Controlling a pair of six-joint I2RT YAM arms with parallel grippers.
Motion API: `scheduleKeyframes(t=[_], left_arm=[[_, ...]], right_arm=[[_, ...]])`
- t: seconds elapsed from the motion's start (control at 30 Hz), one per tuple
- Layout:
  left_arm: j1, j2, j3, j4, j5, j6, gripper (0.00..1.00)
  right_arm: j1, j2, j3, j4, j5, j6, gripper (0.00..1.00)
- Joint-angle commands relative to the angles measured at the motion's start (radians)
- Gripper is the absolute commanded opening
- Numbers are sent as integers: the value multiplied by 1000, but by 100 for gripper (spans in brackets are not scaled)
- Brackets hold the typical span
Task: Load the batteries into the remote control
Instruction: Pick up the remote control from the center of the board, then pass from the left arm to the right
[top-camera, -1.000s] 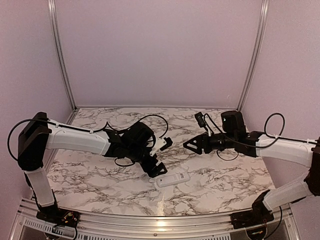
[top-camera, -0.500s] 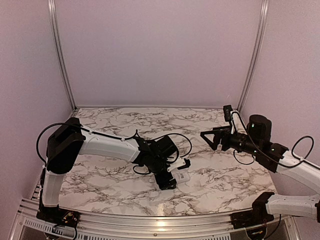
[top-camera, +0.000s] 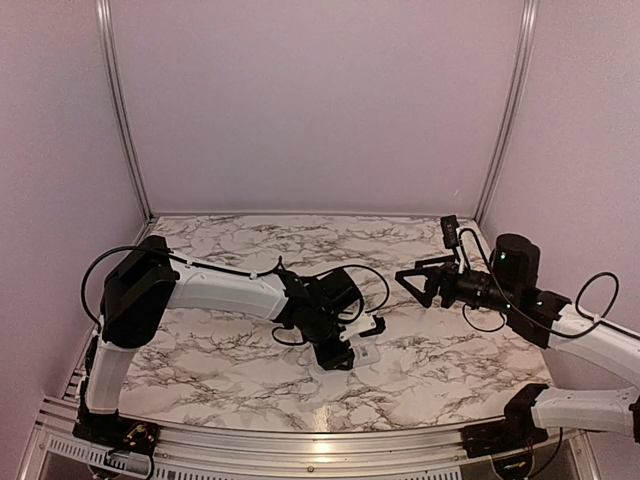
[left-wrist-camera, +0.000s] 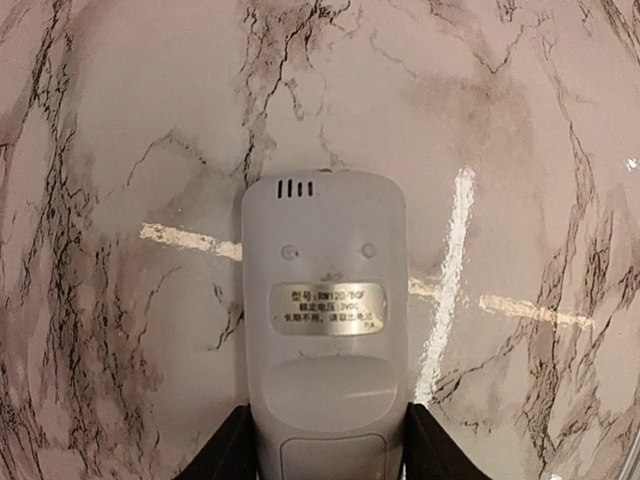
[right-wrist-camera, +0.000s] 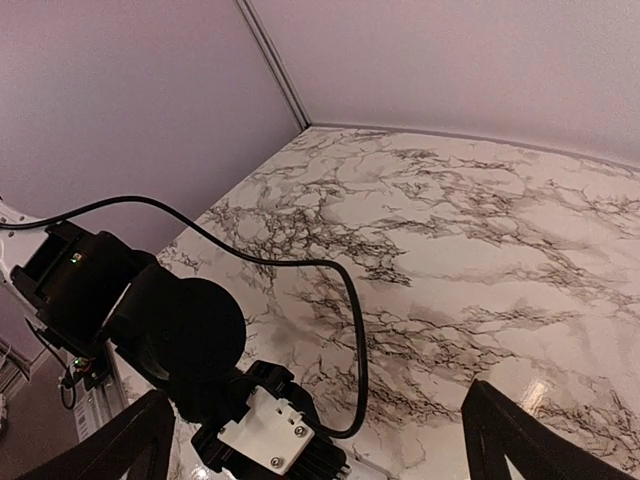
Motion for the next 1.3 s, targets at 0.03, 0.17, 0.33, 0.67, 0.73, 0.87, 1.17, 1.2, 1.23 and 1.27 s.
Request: scheduleKeyframes(t=[0.03, 0.17, 0.33, 0.67, 0.73, 0.87, 1.17, 1.2, 1.23, 1.27], left_arm=[[29, -52, -50, 21, 52, -36, 42], [72, -185, -137, 151, 116, -76, 42], [99, -345, -228, 277, 197, -85, 42], [117, -605, -441, 678, 433, -115, 42], [117, -631, -475, 751, 465, -137, 42], [117, -665, -523, 838, 503, -167, 42], [117, -698, -579, 976, 537, -236, 42], [117, -697, -581, 983, 536, -235, 42], [117, -696, -583, 990, 534, -235, 42], [117, -695, -586, 996, 528, -262, 42]], right_arm=[[-7, 13, 4, 71, -151, -17, 99], [-8, -11, 11, 61, -106, -50, 99], [-8, -39, 32, 95, -146, -82, 98], [26, 46, 90, 324, -452, -20, 92], [59, 64, 112, 336, -473, -30, 92], [143, 109, 172, 295, -489, -82, 89], [200, 190, 219, 339, -489, -64, 82], [205, 199, 219, 353, -488, -58, 81], [211, 206, 221, 366, -486, -52, 81], [218, 212, 224, 375, -484, -46, 80]])
